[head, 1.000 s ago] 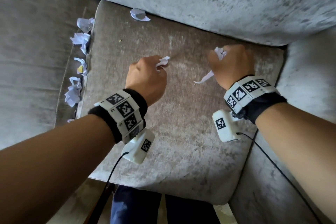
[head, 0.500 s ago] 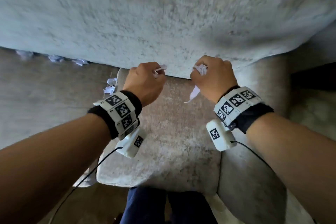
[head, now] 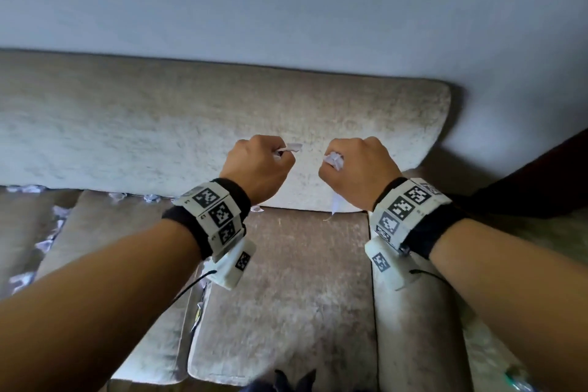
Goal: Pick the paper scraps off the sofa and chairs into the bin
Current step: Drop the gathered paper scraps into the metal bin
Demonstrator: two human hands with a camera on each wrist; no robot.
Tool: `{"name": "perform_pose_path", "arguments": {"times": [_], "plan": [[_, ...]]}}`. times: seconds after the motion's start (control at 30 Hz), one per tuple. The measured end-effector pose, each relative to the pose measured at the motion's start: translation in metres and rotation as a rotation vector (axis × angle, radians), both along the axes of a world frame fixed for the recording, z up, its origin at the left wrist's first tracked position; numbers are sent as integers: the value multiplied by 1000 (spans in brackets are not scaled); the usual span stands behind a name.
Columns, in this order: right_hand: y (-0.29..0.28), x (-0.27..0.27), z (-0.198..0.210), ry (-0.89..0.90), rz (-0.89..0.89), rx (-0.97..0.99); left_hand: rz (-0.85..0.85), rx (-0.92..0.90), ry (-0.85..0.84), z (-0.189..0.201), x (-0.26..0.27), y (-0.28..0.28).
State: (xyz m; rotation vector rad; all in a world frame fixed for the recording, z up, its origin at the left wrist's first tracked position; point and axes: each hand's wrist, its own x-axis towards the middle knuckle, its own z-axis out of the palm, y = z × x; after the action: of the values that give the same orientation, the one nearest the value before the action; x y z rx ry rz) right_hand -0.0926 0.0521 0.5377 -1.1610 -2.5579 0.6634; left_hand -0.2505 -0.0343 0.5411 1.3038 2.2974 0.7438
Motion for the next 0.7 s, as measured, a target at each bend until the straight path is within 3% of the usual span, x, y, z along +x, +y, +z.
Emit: {"name": "perform_pose_path", "arguments": {"times": [0.13,0.37,0.7], "plan": [[-21,20,31,43,141,12,59,-9,101,37,27,-40],[-86,23,72,60,454,52,339,-85,217,84,83,-158],[-314,-6,132,185,1083,127,972,-212,350,142,163,-426]]}}
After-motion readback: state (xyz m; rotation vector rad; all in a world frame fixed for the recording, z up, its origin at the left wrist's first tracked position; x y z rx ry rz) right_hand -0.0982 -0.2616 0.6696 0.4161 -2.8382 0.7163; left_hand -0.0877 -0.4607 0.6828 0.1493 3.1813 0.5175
